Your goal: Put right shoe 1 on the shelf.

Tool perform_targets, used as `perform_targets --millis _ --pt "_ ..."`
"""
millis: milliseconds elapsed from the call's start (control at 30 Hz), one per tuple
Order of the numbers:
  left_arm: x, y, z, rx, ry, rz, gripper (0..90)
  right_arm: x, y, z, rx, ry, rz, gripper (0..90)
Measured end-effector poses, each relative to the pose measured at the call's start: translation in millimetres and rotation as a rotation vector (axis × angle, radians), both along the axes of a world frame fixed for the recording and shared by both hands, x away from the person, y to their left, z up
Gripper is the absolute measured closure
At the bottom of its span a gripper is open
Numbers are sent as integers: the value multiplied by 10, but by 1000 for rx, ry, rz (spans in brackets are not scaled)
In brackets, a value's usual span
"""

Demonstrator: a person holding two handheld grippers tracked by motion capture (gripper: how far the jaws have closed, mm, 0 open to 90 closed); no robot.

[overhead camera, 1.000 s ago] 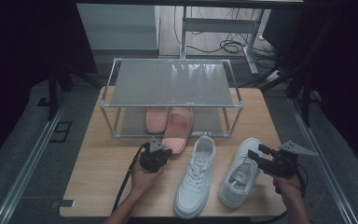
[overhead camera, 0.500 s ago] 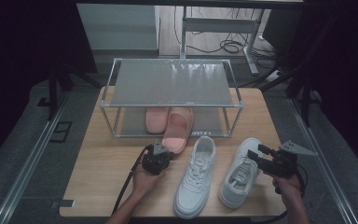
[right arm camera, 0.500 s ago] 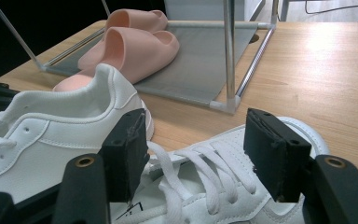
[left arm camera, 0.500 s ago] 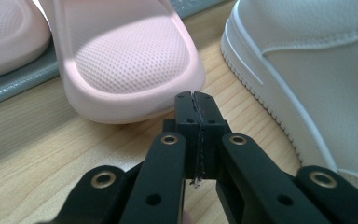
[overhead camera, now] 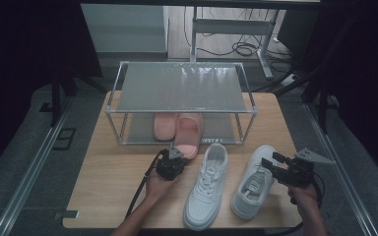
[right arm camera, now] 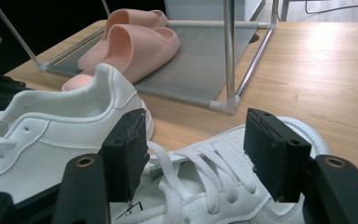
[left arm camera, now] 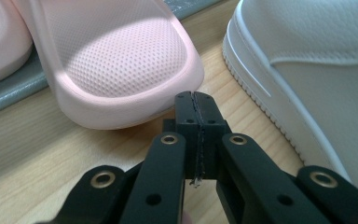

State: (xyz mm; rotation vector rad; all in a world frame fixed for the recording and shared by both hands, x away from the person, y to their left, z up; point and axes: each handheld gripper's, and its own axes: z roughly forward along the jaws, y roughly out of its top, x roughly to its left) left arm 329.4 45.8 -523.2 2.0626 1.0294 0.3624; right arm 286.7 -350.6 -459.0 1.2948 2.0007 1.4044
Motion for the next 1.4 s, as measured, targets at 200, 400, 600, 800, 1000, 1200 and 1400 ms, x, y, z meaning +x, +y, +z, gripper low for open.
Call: perform_targets --millis 200,400,600,800,1000,1200,1400 --pt "75 -34 -8 7 1 6 900 0 -4 0 -2 1 0 400" --pt "152 -65 -27 3 -3 28 900 1 6 -4 1 0 0 401" --pt "225 -82 -41 -3 -5 51 900 0 -1 -3 0 1 1 400" --pt "297 -76 -53 -14 -4 76 900 -3 -11 3 3 -3 -3 400" --pt "386 -69 -55 -20 8 93 900 -4 -5 3 2 -2 -1 400" --pt "473 -102 -53 -18 16 107 898 -2 -13 1 2 -3 -2 400" --pt "549 -129 -46 -4 23 112 898 -2 -18 2 3 -2 -4 401"
